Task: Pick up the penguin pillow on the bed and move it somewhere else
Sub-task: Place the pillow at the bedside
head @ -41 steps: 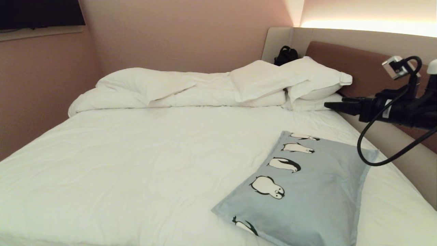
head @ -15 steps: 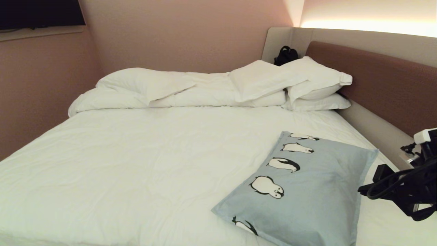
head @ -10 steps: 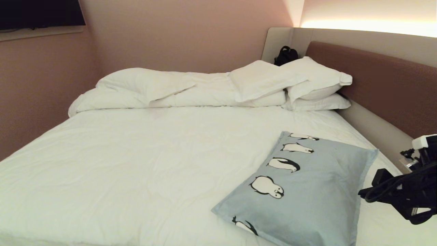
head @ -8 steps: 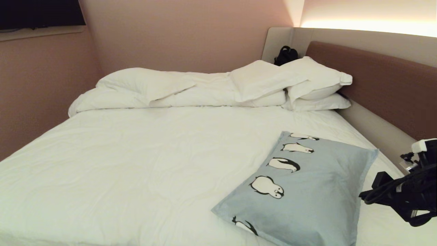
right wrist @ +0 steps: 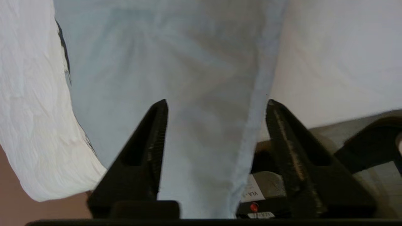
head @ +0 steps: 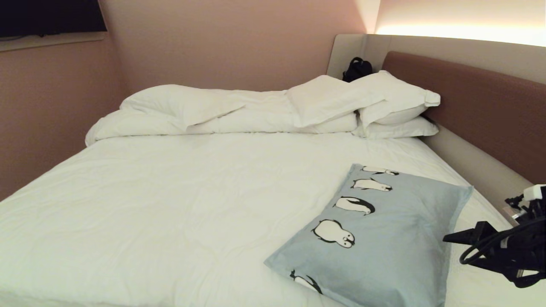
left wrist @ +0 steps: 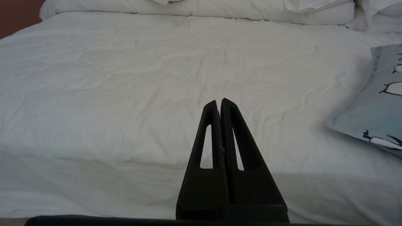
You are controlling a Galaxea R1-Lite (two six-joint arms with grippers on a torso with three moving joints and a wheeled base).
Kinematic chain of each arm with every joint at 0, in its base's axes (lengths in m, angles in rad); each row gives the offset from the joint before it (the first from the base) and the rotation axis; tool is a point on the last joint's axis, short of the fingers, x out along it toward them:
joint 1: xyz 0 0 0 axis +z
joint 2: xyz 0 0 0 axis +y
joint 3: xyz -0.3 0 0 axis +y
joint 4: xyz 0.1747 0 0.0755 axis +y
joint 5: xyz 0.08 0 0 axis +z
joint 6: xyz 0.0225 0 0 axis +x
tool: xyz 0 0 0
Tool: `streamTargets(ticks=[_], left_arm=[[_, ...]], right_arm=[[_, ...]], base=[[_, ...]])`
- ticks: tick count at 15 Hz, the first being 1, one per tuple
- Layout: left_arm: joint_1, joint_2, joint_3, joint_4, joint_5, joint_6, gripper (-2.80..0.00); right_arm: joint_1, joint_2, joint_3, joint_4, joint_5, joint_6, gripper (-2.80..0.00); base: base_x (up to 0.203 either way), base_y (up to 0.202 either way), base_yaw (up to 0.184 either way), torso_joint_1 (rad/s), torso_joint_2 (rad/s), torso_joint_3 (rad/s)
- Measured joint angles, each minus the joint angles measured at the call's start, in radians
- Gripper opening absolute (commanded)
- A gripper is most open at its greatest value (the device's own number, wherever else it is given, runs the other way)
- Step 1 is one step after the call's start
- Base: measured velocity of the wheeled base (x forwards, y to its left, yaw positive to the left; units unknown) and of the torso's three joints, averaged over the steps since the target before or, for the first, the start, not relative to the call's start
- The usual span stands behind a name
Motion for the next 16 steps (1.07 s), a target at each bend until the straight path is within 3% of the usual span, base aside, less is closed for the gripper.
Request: streamTargets(ticks=[8,16], left_arm=[[0.0,0.0,0.0,0.0,0.0,0.0,-2.8],[0.0,0.0,0.0,0.0,0.0,0.0,-2.8]], right_arm=[[0.012,-0.148,0.188,0.012,0.15,-0.132,0.0],[0.081,-0.165,0.252,0.016,0.164,-0.141,0.0]], base=[[0.0,0.0,0.0,0.0,0.0,0.0],[0.0,0.0,0.0,0.0,0.0,0.0]])
